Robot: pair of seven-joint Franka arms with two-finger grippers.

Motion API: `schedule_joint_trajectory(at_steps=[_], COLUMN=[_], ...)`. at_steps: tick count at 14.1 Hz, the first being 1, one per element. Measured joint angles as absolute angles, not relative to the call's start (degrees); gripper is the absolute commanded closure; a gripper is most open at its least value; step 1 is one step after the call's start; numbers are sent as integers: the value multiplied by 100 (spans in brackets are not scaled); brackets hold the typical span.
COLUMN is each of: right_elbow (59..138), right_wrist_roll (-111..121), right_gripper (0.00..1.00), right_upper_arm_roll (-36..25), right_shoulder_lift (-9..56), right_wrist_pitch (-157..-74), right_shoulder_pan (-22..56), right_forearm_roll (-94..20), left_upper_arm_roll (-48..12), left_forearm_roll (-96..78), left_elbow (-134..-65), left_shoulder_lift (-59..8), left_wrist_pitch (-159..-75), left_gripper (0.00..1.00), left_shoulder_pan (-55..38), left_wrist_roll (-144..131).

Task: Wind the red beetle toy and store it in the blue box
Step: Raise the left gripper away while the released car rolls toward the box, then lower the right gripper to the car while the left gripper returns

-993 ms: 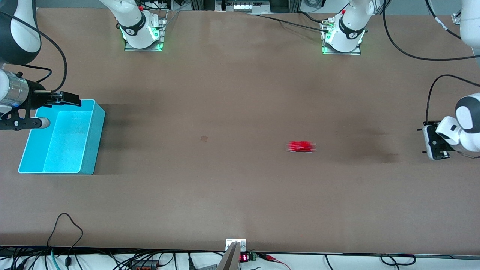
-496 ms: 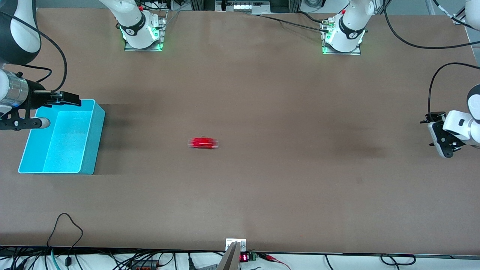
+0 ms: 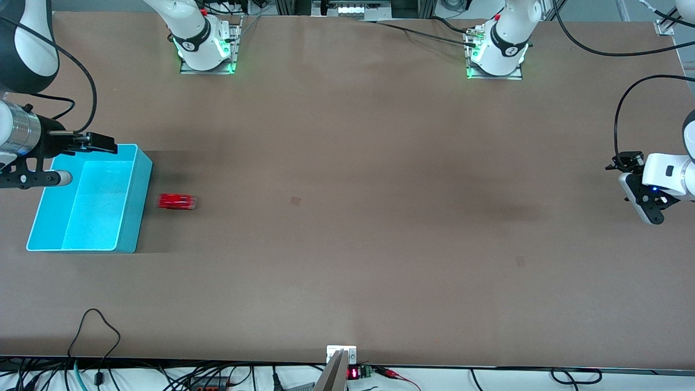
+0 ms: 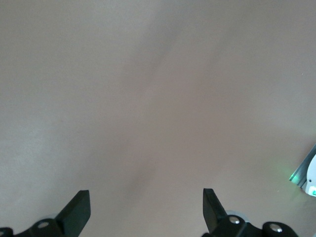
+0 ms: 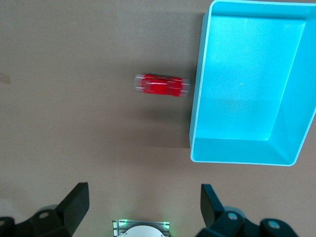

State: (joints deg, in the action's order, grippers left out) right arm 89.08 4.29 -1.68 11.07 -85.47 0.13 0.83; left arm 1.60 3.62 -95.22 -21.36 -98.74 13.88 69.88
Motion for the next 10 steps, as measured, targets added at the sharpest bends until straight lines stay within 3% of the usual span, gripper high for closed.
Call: schedule_joint_trajectory(at_steps=[5, 10], right_elbow=[8908, 8908], right_wrist_roll=[429, 431], right_gripper=[0, 0], right_upper_arm_roll=[-168, -129], right_shoulder_lift=[1107, 1107], right_wrist_pitch=[-8546, -8546], right_shoulder_pan=[14, 40], right_forearm_roll=[83, 72], left_upper_arm_roll=[36, -534], left_forearm_roll=[362, 360], left_elbow=[-9520, -9501], left_shoulder_lift=[-1925, -1268], left_wrist_pitch=[-9443, -8487], left_gripper=[0, 0], left_shoulder_pan=[1341, 1277], left_wrist_roll=[5958, 4091])
